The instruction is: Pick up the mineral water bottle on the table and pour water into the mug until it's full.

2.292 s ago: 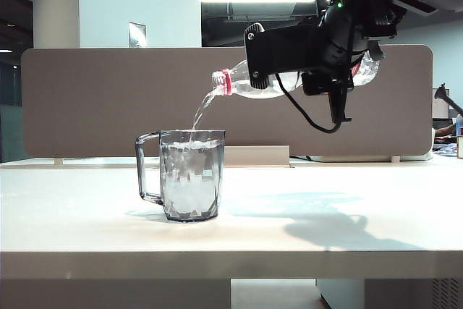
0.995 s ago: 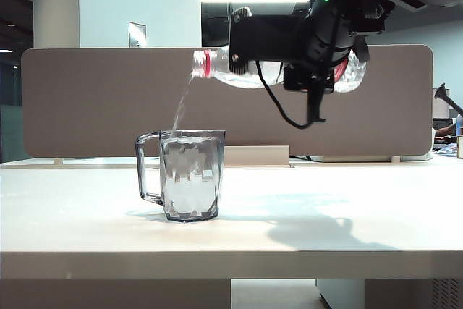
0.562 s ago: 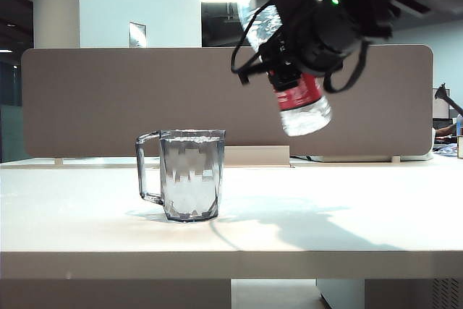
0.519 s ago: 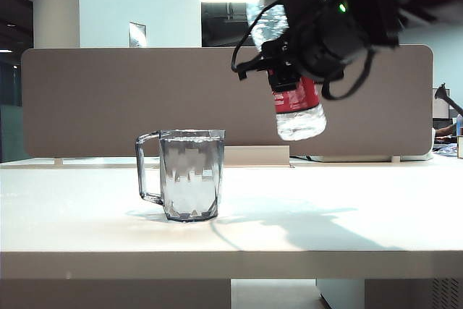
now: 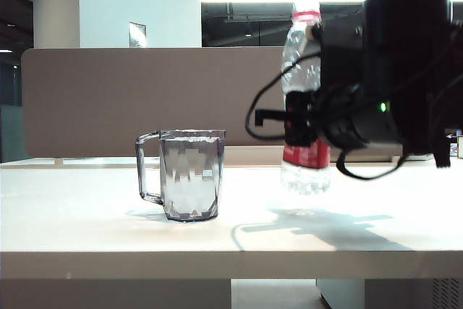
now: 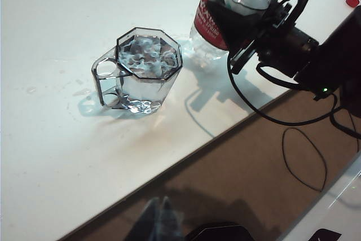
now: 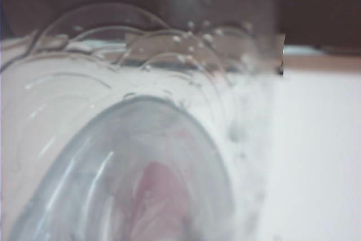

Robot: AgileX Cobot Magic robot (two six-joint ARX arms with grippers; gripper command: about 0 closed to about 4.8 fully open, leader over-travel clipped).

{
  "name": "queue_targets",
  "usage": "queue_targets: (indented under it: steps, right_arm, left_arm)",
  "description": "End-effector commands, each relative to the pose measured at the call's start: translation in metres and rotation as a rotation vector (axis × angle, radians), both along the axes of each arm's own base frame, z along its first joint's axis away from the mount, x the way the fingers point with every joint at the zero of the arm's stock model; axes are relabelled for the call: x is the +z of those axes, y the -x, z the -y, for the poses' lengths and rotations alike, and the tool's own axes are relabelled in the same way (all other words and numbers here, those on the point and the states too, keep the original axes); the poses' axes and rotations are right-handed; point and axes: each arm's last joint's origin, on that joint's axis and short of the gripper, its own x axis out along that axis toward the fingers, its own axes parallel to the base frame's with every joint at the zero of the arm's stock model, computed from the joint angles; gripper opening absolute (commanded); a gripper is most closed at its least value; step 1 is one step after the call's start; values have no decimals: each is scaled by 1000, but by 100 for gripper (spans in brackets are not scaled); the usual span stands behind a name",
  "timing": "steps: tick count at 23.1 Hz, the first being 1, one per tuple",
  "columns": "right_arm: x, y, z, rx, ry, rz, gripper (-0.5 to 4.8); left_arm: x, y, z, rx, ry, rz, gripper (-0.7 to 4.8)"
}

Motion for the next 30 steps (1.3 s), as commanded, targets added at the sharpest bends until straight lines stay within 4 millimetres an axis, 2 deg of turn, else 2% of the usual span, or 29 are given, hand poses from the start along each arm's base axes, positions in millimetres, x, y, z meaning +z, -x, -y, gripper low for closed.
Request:
queue_targets:
  steps: [1, 4, 6, 7, 8, 10, 11, 13, 16, 20, 21, 22, 23, 24, 25, 26, 27, 30]
  right_arm:
    - [-3, -2, 1, 11, -42, 1, 122]
    - [-12, -5, 4, 12, -24, -26, 132]
    - [-16, -5, 4, 17, -17, -37, 179]
    - [-18, -5, 4, 17, -13, -43, 239]
    - [-18, -5, 4, 17, -13, -43, 247]
    - [-18, -5, 4, 18, -13, -43, 306]
    - [-18, -5, 4, 18, -12, -44, 389]
    - [-19, -3, 5, 19, -9, -48, 479]
    - [-17, 9, 13, 34, -2, -59, 479]
    - [-6, 40, 34, 41, -2, -58, 479]
    - [-3, 55, 44, 40, -3, -57, 455]
    - [-2, 61, 48, 41, -3, -57, 416]
    - [0, 73, 56, 41, -6, -52, 336]
    - [1, 79, 60, 41, -8, -49, 303]
    - [3, 91, 68, 41, -15, -38, 220]
    - [3, 95, 71, 40, -18, -33, 182]
    - [5, 104, 78, 33, -29, -16, 99]
    - [10, 109, 81, 34, -33, -7, 37]
  left_arm:
    - [1, 0, 0, -5, 3, 12, -5]
    - [1, 0, 0, -4, 3, 12, -5]
    - [1, 0, 0, -5, 3, 12, -5]
    - [1, 0, 0, -5, 3, 12, -5]
    - [1, 0, 0, -4, 3, 12, -5]
    - [1, 0, 0, -4, 3, 12, -5]
    - [1, 0, 0, -4, 3, 12, -5]
    - [1, 0, 0, -5, 3, 12, -5]
    - [1, 0, 0, -5, 4, 13, -5]
    - [1, 0, 0, -4, 3, 12, -5]
    - [1, 0, 0, -5, 4, 13, -5]
    - [1, 0, 0, -5, 3, 12, -5]
    - [1, 0, 0, -4, 3, 12, -5]
    - [1, 0, 0, -5, 3, 11, -5]
    - [1, 0, 0, -5, 3, 12, -5]
    - [1, 0, 0, -4, 3, 12, -5]
    - [1, 0, 0, -5, 4, 13, -5]
    - [1, 0, 0, -4, 3, 11, -5]
